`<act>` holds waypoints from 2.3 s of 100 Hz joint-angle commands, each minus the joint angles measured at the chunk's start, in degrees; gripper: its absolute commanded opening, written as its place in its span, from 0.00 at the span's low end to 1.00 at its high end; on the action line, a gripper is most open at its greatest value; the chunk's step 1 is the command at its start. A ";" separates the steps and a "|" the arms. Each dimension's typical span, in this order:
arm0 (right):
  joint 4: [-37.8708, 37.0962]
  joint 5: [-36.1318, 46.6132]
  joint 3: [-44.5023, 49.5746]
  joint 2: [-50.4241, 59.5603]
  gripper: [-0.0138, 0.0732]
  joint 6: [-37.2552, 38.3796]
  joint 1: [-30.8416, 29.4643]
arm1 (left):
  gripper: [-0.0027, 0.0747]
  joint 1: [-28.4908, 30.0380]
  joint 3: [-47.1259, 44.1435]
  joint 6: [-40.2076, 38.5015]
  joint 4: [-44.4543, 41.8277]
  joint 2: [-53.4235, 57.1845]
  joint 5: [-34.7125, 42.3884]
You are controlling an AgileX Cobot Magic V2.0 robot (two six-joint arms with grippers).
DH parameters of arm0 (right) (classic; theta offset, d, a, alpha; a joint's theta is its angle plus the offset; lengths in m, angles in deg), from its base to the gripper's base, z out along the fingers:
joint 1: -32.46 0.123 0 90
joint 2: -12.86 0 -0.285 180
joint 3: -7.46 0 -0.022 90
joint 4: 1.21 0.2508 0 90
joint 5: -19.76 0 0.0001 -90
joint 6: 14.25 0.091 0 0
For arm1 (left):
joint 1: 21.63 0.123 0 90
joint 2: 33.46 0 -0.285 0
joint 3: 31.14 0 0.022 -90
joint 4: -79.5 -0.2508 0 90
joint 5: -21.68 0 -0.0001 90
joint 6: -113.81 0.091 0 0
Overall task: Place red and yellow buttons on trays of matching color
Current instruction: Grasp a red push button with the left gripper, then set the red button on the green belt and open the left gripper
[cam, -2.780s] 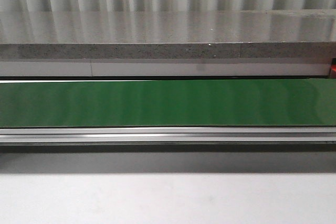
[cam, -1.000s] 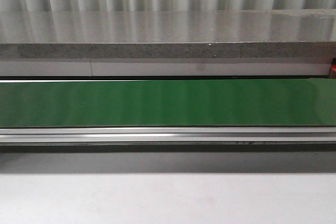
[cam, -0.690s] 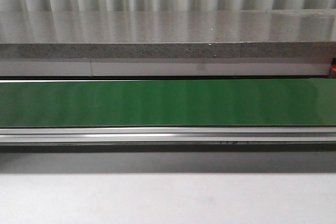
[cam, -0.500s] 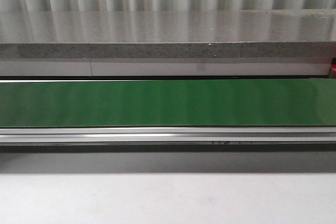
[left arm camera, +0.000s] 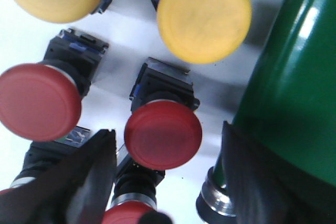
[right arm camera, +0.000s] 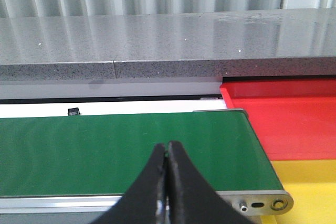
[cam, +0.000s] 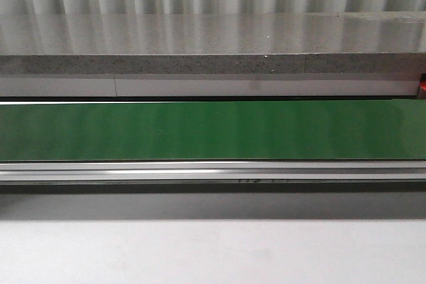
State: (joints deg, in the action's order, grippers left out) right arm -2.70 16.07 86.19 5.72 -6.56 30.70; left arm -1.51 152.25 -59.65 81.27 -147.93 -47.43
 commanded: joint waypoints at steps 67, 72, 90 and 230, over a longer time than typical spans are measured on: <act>-0.56 4.19 0.13 0.76 0.08 -0.07 -0.43 | 0.19 0.16 1.49 0.33 -0.25 0.27 0.03; -0.56 4.19 0.13 0.76 0.08 -0.07 -0.43 | 0.19 0.16 1.49 0.33 -0.25 1.22 0.03; -0.56 4.19 0.13 0.76 0.08 -0.07 -0.43 | 0.19 -0.16 1.49 0.33 -0.05 6.75 -1.38; -0.56 4.19 0.13 0.76 0.08 -0.07 -0.43 | 0.69 -13.69 6.79 0.36 5.68 9.34 -1.92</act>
State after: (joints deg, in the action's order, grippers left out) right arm -2.70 16.07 86.19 5.72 -6.56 30.70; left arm -15.10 155.21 -58.55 85.69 -140.92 -48.89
